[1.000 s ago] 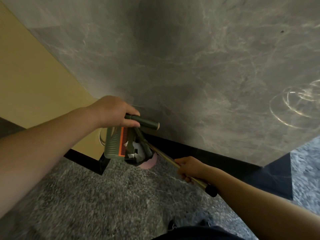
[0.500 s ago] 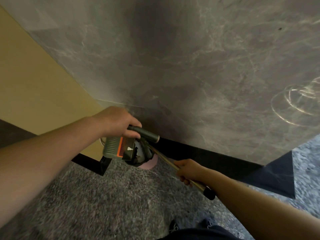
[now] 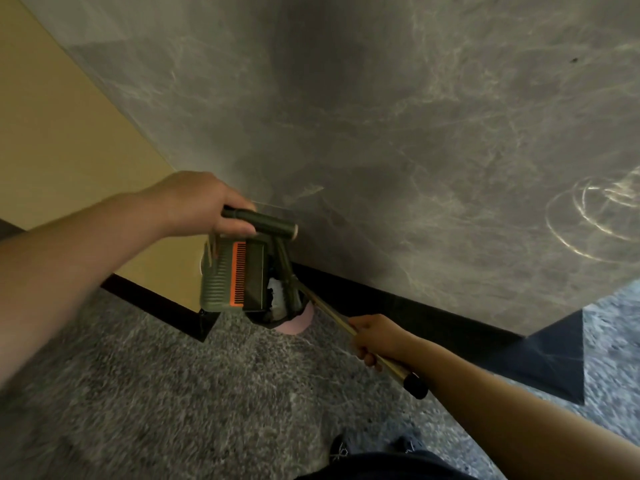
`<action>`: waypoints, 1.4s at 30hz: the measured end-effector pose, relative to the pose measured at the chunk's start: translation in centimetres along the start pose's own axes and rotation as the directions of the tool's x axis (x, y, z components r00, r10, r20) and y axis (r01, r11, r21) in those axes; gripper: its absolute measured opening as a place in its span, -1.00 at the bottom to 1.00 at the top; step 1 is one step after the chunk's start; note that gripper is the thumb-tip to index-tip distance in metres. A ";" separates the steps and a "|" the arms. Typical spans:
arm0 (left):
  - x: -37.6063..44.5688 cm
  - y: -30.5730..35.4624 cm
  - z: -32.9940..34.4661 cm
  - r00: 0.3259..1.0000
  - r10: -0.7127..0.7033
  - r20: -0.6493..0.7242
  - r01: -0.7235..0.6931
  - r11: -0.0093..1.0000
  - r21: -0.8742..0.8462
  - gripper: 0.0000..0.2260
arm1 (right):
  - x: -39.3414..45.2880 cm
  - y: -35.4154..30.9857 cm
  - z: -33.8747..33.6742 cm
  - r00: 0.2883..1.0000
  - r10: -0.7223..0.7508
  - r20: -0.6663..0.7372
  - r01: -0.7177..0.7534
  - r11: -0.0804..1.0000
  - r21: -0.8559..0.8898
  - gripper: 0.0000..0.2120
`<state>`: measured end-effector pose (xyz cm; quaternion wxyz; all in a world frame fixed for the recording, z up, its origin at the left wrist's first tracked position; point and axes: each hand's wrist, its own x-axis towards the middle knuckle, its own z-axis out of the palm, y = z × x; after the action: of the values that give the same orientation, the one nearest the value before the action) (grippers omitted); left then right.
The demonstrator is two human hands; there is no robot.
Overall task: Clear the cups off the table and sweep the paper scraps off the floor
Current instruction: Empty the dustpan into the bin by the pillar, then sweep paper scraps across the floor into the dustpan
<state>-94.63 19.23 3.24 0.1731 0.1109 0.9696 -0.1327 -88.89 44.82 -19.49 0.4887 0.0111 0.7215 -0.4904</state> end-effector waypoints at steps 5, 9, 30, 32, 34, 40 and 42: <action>-3.7 -2.5 -0.3 0.976 -0.185 -0.115 0.162 0.970 -0.182 -0.75 | -1.3 -1.2 0.2 0.999 -0.045 0.029 0.045 0.999 0.009 -0.66; -7.1 -3.1 0.4 0.946 -0.285 -0.152 0.229 0.923 -0.309 -0.73 | -2.2 -1.8 0.1 0.997 -0.073 0.034 0.074 0.997 -0.019 -0.67; -32.4 6.6 17.0 0.640 -0.768 0.010 0.668 0.550 -0.502 -0.69 | -7.4 3.1 11.5 0.959 -0.056 0.277 0.155 0.923 -0.351 -0.68; -34.3 9.0 19.9 0.586 -0.810 0.033 0.704 0.488 -0.516 -0.62 | -8.0 4.3 13.0 0.954 -0.034 0.296 0.150 0.912 -0.381 -0.68; -36.1 11.8 22.3 0.525 -0.849 0.057 0.734 0.418 -0.536 -0.61 | -8.3 5.6 14.6 0.947 -0.016 0.320 0.153 0.900 -0.409 -0.67; -39.9 20.7 28.4 0.327 -0.941 0.091 0.790 0.219 -0.573 -0.40 | -8.3 8.8 17.9 0.917 0.029 0.398 0.195 0.838 -0.509 -0.68; -40.2 23.6 30.1 0.286 -0.951 0.121 0.781 0.158 -0.604 -0.36 | -8.1 9.0 18.3 0.901 0.061 0.430 0.193 0.831 -0.522 -0.64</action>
<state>-42.47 25.73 -14.45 -0.0560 -0.5103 0.8524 0.0992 -67.50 40.05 -20.76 0.5993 -0.2642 0.7066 -0.2680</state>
